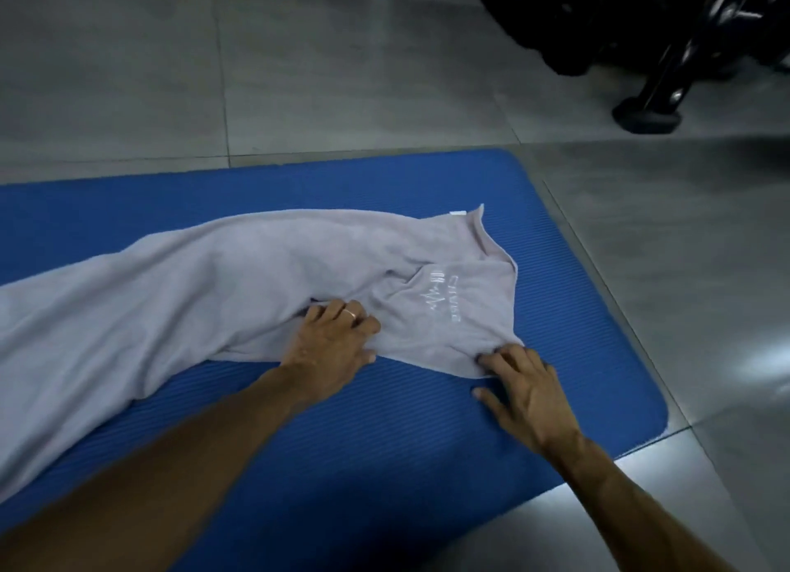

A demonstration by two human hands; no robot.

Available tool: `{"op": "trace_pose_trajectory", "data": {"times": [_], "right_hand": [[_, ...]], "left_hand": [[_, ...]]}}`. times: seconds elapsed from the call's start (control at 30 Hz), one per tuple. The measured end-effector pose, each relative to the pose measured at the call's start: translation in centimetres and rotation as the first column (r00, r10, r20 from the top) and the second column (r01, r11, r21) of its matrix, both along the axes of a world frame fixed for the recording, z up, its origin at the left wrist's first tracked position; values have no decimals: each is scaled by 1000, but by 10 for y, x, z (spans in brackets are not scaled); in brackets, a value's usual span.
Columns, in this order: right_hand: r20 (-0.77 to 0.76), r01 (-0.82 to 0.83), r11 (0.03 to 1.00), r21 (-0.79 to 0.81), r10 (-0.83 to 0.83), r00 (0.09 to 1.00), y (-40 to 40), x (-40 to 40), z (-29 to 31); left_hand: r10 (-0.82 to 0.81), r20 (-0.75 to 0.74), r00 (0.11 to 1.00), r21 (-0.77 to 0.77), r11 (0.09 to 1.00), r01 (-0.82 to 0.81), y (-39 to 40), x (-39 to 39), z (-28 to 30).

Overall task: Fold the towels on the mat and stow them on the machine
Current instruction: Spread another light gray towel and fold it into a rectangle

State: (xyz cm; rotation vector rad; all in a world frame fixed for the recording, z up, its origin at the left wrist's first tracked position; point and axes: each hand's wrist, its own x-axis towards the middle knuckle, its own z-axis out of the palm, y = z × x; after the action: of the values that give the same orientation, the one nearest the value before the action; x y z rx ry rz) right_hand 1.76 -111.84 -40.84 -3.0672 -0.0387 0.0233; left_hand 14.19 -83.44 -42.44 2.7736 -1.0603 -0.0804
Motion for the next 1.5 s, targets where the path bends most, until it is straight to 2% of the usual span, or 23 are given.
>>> {"op": "trace_pose_trajectory", "data": {"times": [0.07, 0.17, 0.23, 0.33, 0.37, 0.43, 0.5, 0.57, 0.63, 0.7, 0.8, 0.83, 0.9, 1.0, 1.07, 1.17, 1.27, 1.3, 1.37, 1.43, 1.5], "right_hand": [[58, 4, 1000, -5, -3, 998, -1, 2, -4], [68, -61, 989, -131, 71, 995, -4, 7, 0], [111, -6, 989, -149, 23, 994, -15, 3, 14], [150, 129, 971, -204, -99, 984, -54, -28, 33], [95, 140, 958, -251, -120, 988, -64, -40, 36], [-134, 124, 929, -348, -180, 975, -73, -57, 35], [-262, 116, 926, -359, -219, 940, -63, -58, 35], [-228, 38, 950, -310, -113, 967, -39, -40, 38], [-150, -123, 961, -248, 87, 985, 0, -10, 48], [-83, -308, 935, -177, 298, 951, 47, 22, 57], [-93, -521, 851, -67, 515, 852, 130, 51, 56], [-133, -566, 824, -20, 559, 819, 155, 53, 50], [-187, -594, 804, 43, 590, 785, 194, 51, 31], [-180, -531, 845, 66, 534, 826, 226, 49, 8], [-144, -508, 857, 84, 515, 845, 234, 48, 2], [-129, -547, 797, 256, 589, 798, 236, 43, 12], [-301, -456, 755, 472, 624, 721, 224, 31, 32], [-363, -454, 747, 485, 645, 673, 220, 26, 34], [-497, -527, 753, 394, 657, 567, 216, 17, 31], [-610, -600, 750, 280, 621, 492, 222, 17, 31], [-673, -626, 741, 242, 593, 442, 240, 29, 47]], "left_hand": [[23, 26, 999, -7, 1000, -23, -6, 1, 1], [49, -13, 999, -34, 998, -50, -15, 7, 11], [31, -155, 987, -105, 993, -48, -20, 10, 19], [-78, -398, 914, -154, 988, 17, -29, 5, 32], [-116, -405, 907, -150, 987, 59, -31, 0, 33], [-139, -355, 925, -99, 989, 111, -33, -13, 34], [-137, -277, 951, -61, 990, 125, -28, -25, 36], [-199, -232, 952, -39, 980, 195, -9, -34, 41], [-273, -250, 929, 9, 959, 284, 25, -38, 48], [-310, -244, 919, 78, 938, 337, 72, -41, 52], [-289, -263, 920, 183, 922, 342, 154, -49, 63], [-253, -278, 927, 231, 919, 320, 180, -54, 65], [-143, -209, 967, 283, 938, 200, 222, -73, 61], [91, -76, 993, 284, 956, -66, 254, -109, 41], [211, -55, 976, 296, 937, -186, 263, -124, 27], [324, -8, 946, 238, 919, -313, 268, -129, 20], [438, 42, 898, 132, 888, -439, 276, -123, 24], [459, 61, 886, 132, 876, -463, 281, -120, 25], [483, 68, 873, 199, 851, -487, 290, -116, 27], [522, -9, 853, 259, 825, -502, 296, -114, 31], [544, -75, 835, 248, 822, -513, 299, -116, 38]]}}
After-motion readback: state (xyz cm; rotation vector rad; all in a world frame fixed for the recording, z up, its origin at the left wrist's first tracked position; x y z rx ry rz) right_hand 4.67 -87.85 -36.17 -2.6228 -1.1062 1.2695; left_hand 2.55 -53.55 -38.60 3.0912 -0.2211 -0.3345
